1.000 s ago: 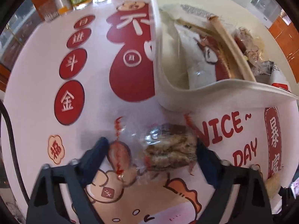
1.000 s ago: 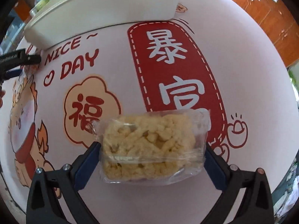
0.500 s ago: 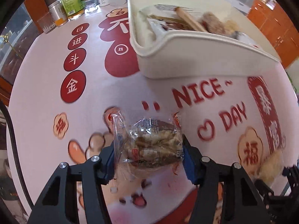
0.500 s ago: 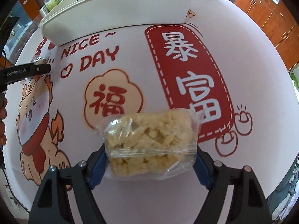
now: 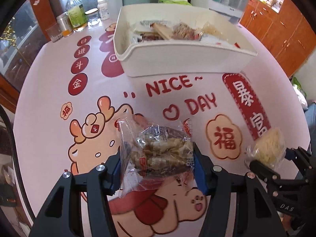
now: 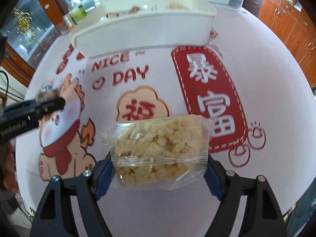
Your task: Organize snacks
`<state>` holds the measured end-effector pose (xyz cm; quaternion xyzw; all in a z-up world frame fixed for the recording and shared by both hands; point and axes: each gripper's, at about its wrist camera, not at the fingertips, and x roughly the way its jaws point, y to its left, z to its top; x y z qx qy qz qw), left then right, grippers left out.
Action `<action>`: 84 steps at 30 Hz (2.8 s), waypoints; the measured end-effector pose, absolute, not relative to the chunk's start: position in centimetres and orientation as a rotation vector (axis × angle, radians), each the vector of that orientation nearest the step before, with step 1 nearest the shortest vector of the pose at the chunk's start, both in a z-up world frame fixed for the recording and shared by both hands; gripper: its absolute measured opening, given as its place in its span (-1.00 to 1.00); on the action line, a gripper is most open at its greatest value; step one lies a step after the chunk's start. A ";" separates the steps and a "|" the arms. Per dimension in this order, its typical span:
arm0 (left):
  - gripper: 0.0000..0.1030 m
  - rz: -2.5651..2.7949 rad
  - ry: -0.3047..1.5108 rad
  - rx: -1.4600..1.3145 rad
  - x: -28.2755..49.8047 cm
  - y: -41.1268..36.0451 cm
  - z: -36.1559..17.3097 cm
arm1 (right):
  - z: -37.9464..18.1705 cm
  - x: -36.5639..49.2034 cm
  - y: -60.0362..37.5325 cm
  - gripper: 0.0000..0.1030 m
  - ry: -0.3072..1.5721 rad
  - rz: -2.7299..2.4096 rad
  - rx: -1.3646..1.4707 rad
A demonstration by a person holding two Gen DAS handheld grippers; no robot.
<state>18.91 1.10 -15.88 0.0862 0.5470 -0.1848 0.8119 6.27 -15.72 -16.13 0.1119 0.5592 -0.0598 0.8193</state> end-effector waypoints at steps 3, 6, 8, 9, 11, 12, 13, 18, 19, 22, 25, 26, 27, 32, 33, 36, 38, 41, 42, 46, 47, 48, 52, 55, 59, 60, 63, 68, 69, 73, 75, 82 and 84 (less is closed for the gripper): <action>0.12 -0.345 1.155 0.169 18.8 0.5 -14.5 | -14.7 8.3 -17.5 0.55 1.143 -0.088 0.247; 0.13 -0.299 1.130 0.153 19.1 -0.4 -12.8 | -12.5 10.0 -19.1 0.55 1.096 -0.060 0.242; 0.13 -0.266 1.103 0.154 19.7 -1.1 -11.5 | -11.0 11.2 -20.1 0.55 1.060 -0.046 0.236; 0.13 -0.246 1.089 0.153 20.1 -1.5 -10.8 | -10.2 12.0 -20.7 0.55 1.043 -0.038 0.234; 0.13 -0.214 1.057 0.142 21.1 -2.1 -9.3 | -9.0 13.6 -21.6 0.55 1.017 -0.027 0.230; 0.13 -0.195 1.034 0.135 21.7 -2.6 -8.3 | -8.2 14.4 -22.0 0.55 0.996 -0.021 0.223; 0.13 -0.179 1.011 0.131 22.3 -3.0 -7.3 | -7.5 15.3 -22.3 0.55 0.969 -0.014 0.216; 0.14 -0.136 0.908 0.162 25.0 -5.6 -3.5 | -3.1 20.2 -23.9 0.55 0.852 0.007 0.231; 0.14 -0.128 0.889 0.176 25.7 -6.2 -2.9 | -2.2 21.1 -24.1 0.55 0.830 0.012 0.237; 0.14 -0.102 0.862 0.202 28.0 -7.1 -1.9 | 0.5 24.2 -24.6 0.55 0.771 -0.008 0.222; 0.15 -0.080 0.870 0.185 31.2 -7.3 -1.5 | 1.7 26.1 -25.1 0.56 0.751 -0.029 0.204; 0.15 -0.073 0.880 0.176 32.2 -7.3 -1.5 | 1.7 27.1 -25.1 0.56 0.755 -0.039 0.192; 0.15 -0.066 0.896 0.166 33.5 -7.3 -1.8 | 1.5 27.9 -25.1 0.56 0.761 -0.047 0.177; 0.27 -0.059 0.938 0.181 37.6 -7.6 -4.0 | -1.1 32.0 -24.6 0.56 0.842 -0.086 0.101; 0.32 -0.056 0.951 0.193 38.3 -7.8 -4.7 | -1.8 32.5 -24.4 0.57 0.860 -0.086 0.092; 0.70 -0.096 0.981 0.184 39.5 -8.0 -6.5 | -4.4 33.7 -24.0 0.60 0.920 -0.060 0.068; 0.97 -0.120 0.992 0.179 39.8 -8.1 -7.3 | -6.0 34.1 -23.9 0.63 0.963 -0.031 0.077; 0.98 -0.099 0.998 0.217 40.3 -8.3 -8.4 | -7.3 34.2 -23.7 0.73 0.983 -0.014 0.075; 0.98 -0.079 1.009 0.238 40.5 -8.4 -8.9 | -7.4 34.1 -23.6 0.79 0.977 -0.022 0.060; 0.98 -0.070 1.036 0.249 40.7 -8.0 -9.9 | -7.5 33.9 -23.4 0.93 0.957 -0.026 0.042; 0.98 -0.074 1.035 0.241 40.7 -7.8 -9.9 | -7.4 33.8 -23.4 0.93 0.952 -0.026 0.044; 0.98 -0.076 1.032 0.237 40.6 -7.7 -9.9 | -7.3 33.8 -23.4 0.93 0.949 -0.026 0.046; 0.98 -0.078 1.026 0.223 40.2 -7.4 -9.4 | -7.3 33.5 -23.6 0.94 0.946 -0.032 0.053; 0.98 -0.091 1.023 0.204 39.4 -7.2 -8.9 | -7.3 33.2 -23.6 0.94 0.954 -0.025 0.061; 0.98 -0.104 1.003 0.198 37.7 -7.3 -7.9 | -7.3 32.3 -23.5 0.94 0.963 -0.020 0.058; 0.98 -0.105 0.997 0.199 37.3 -7.2 -7.6 | -7.3 31.9 -23.5 0.94 0.968 -0.016 0.061; 0.98 -0.112 0.972 0.192 35.6 -6.9 -6.2 | -7.1 30.5 -23.8 0.94 0.980 0.003 0.074; 0.98 -0.124 0.932 0.165 32.3 -5.9 -4.0 | -6.5 27.7 -24.3 0.94 0.981 0.020 0.074; 0.98 -0.125 0.924 0.156 31.5 -5.6 -3.5 | -6.4 27.2 -24.3 0.94 0.985 0.025 0.074; 0.98 -0.136 0.899 0.125 28.3 -4.3 -2.1 | -5.9 25.1 -24.7 0.94 0.992 0.038 0.087; 0.98 -0.138 0.892 0.110 26.8 -3.8 -1.5 | -5.5 24.1 -24.6 0.94 0.990 0.051 0.097; 0.98 -0.138 0.875 0.096 21.5 -2.7 0.0 | -2.7 20.5 -23.7 0.94 0.933 0.085 0.105; 0.98 -0.118 0.873 0.098 20.0 -2.5 0.5 | -1.8 19.7 -23.4 0.94 0.919 0.090 0.114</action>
